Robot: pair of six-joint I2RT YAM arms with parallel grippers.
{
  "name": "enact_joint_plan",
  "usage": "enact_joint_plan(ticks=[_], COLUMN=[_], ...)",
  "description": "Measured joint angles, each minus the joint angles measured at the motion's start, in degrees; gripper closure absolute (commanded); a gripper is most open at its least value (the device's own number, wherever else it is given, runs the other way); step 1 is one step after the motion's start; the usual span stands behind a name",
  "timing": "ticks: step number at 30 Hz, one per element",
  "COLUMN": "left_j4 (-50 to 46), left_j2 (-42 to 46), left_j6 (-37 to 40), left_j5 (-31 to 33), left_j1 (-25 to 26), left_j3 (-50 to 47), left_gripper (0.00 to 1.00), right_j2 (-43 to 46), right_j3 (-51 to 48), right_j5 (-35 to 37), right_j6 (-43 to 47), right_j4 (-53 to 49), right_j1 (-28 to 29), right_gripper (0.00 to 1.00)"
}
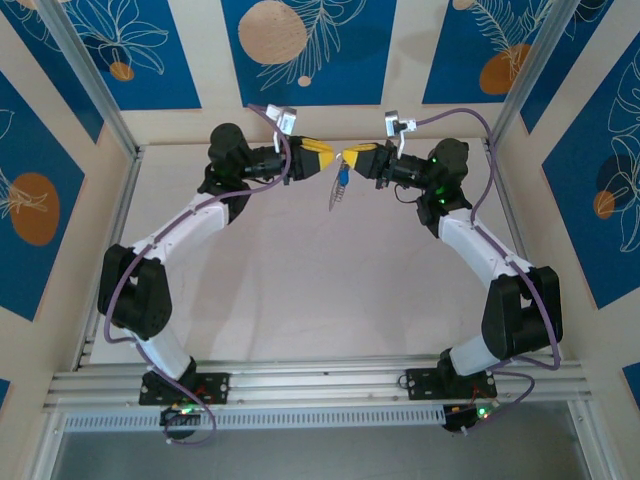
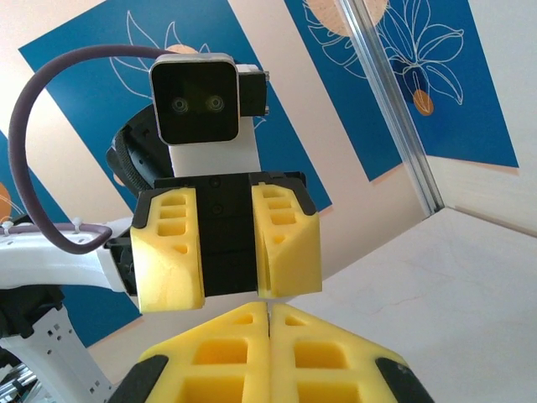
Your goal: Put the keys on the keyring
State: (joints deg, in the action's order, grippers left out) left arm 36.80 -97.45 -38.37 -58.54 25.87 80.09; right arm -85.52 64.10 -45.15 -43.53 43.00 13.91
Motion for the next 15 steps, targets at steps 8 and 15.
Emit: enact_joint_plan(ticks=[8,15], left_j4=[-2.82,-4.57], left_j2=[-1.55,-2.69], left_j6=[2.23,3.04], left_j5=[-0.04,-0.13], left_j1=[0.85,1.70], left_j3=[0.33,1.27], left_gripper=[0.68,0.68], right_j2=[-0.33,-1.07], right_j3=[0.02,0.02], right_j5=[0.02,-0.02], right_j6=[-0.61,-0.90], right_j4=[0.39,0.70], right_j1=[0.07,0.13], right_gripper=[1.00,1.00])
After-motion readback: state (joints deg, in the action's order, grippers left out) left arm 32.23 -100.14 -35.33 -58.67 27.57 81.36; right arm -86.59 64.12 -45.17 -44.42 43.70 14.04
